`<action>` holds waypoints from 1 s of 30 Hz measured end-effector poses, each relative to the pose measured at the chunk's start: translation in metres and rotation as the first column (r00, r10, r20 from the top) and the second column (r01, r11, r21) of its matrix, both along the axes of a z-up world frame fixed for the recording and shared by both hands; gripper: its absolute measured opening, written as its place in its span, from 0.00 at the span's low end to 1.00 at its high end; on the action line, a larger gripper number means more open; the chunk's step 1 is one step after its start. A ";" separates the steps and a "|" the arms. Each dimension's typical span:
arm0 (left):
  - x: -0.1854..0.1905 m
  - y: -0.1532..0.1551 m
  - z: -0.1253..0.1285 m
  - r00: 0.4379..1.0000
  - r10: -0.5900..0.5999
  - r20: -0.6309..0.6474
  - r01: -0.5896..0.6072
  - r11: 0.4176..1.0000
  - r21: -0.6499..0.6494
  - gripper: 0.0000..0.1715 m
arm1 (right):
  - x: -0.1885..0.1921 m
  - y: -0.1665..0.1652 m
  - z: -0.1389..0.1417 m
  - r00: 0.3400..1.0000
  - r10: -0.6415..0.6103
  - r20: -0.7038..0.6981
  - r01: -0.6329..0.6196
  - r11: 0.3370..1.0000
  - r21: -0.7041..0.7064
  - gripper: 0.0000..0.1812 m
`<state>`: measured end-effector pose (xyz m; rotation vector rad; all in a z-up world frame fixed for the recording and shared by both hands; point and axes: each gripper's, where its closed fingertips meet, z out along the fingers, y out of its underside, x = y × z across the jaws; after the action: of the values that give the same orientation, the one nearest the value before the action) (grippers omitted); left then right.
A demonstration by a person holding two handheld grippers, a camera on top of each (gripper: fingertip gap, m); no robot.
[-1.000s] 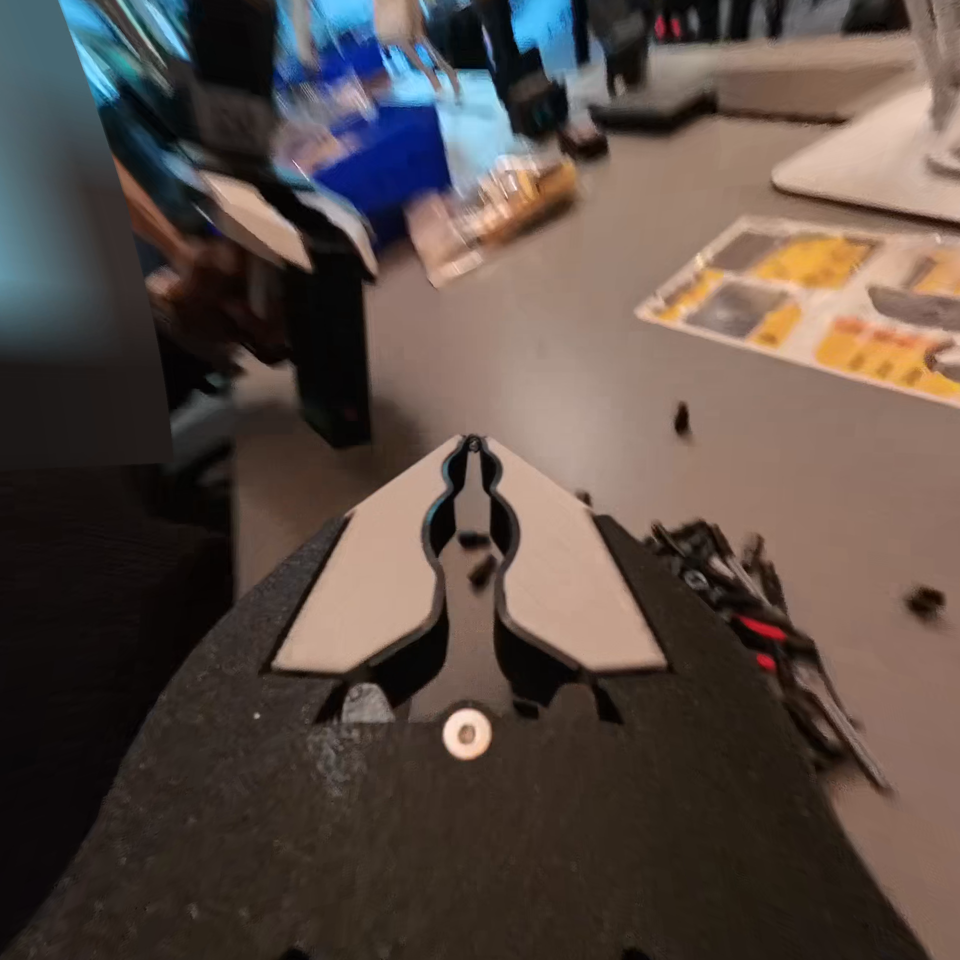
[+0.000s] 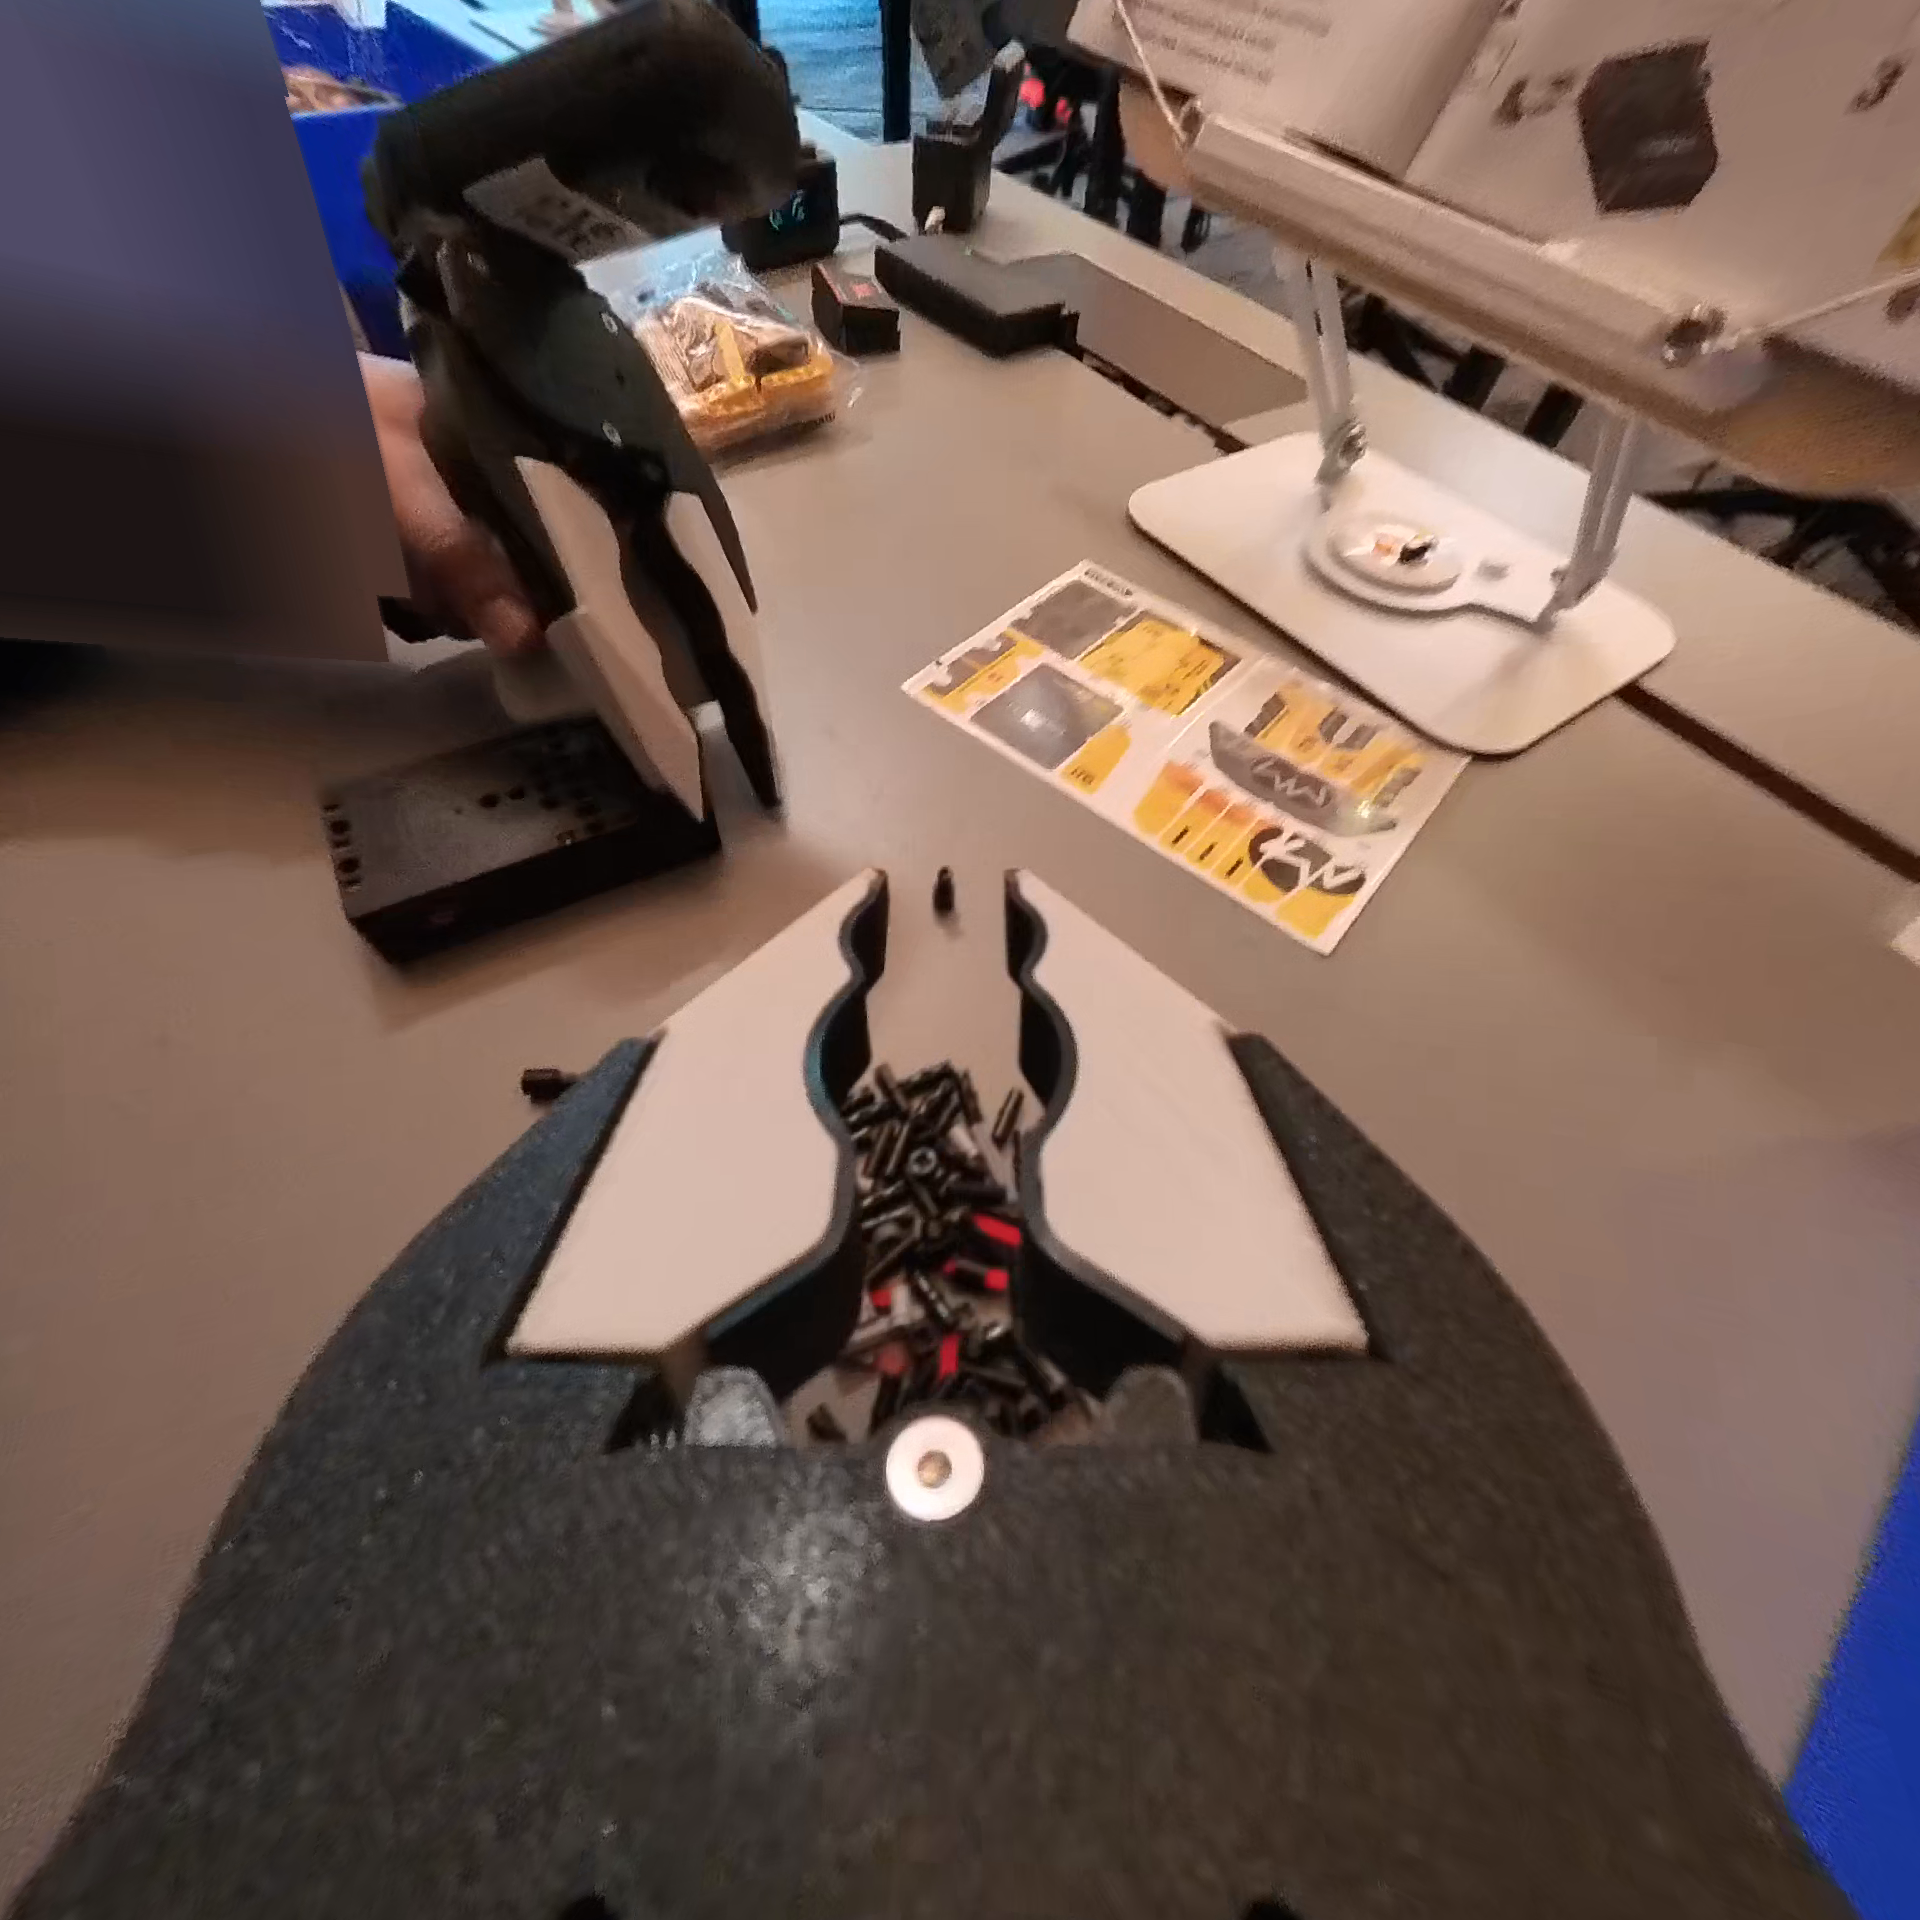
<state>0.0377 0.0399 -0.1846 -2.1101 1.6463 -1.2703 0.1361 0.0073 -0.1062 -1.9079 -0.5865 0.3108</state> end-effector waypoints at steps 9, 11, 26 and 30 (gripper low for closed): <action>-0.004 -0.004 0.032 0.985 0.134 0.112 -0.139 0.989 0.043 0.20 | -0.049 0.023 0.007 0.982 0.132 0.132 -0.143 0.986 0.083 0.12; -0.012 -0.024 0.046 0.973 0.171 0.152 -0.182 0.982 0.058 0.22 | -0.051 0.029 -0.006 0.979 0.132 0.157 -0.142 0.988 0.056 0.12; -0.071 -0.044 0.008 0.828 0.560 0.023 -0.489 0.701 0.519 0.46 | -0.031 0.034 0.019 0.960 0.053 -0.276 -0.008 0.987 0.162 0.07; -0.057 -0.051 0.006 0.823 0.561 0.091 -0.531 0.703 0.472 0.46 | -0.028 0.035 0.015 0.936 0.053 -0.347 -0.012 0.993 0.121 0.07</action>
<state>-0.0197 -0.0116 -0.1787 -2.0780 1.0493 -0.5390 0.1085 0.0420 -0.0908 -1.6789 -0.3879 0.6102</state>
